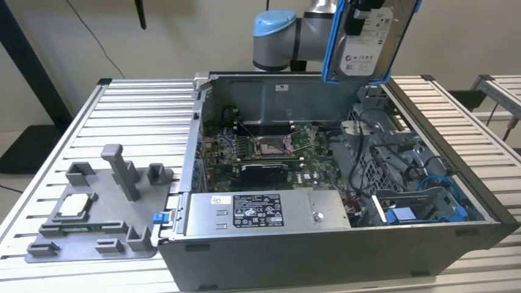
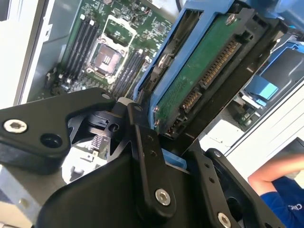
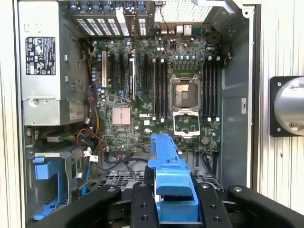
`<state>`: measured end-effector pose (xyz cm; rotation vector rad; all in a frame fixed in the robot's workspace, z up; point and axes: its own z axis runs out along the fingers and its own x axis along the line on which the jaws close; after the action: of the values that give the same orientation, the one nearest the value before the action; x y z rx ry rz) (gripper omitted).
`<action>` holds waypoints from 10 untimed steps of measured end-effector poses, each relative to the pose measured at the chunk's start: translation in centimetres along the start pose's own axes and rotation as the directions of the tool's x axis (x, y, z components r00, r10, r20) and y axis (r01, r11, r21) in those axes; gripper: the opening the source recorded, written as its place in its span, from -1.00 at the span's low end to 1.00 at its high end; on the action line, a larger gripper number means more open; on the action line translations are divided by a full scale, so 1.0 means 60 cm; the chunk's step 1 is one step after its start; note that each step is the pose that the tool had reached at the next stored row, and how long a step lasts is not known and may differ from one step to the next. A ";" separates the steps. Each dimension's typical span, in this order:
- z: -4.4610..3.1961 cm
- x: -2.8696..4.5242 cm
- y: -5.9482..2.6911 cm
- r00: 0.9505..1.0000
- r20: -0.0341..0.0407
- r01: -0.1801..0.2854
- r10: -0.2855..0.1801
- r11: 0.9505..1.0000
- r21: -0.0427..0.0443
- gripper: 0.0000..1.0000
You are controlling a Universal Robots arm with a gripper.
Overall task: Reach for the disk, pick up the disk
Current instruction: 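Pick up the disk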
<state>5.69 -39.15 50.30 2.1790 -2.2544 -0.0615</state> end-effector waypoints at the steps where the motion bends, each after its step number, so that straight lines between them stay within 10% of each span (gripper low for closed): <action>1: 0.000 0.004 0.000 1.000 0.000 0.000 0.000 1.000 0.000 -1.00; 10: -0.001 0.032 -0.003 1.000 0.000 0.000 0.000 1.000 0.000 -1.00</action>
<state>5.83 -41.06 50.29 2.1790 -2.2544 -0.0616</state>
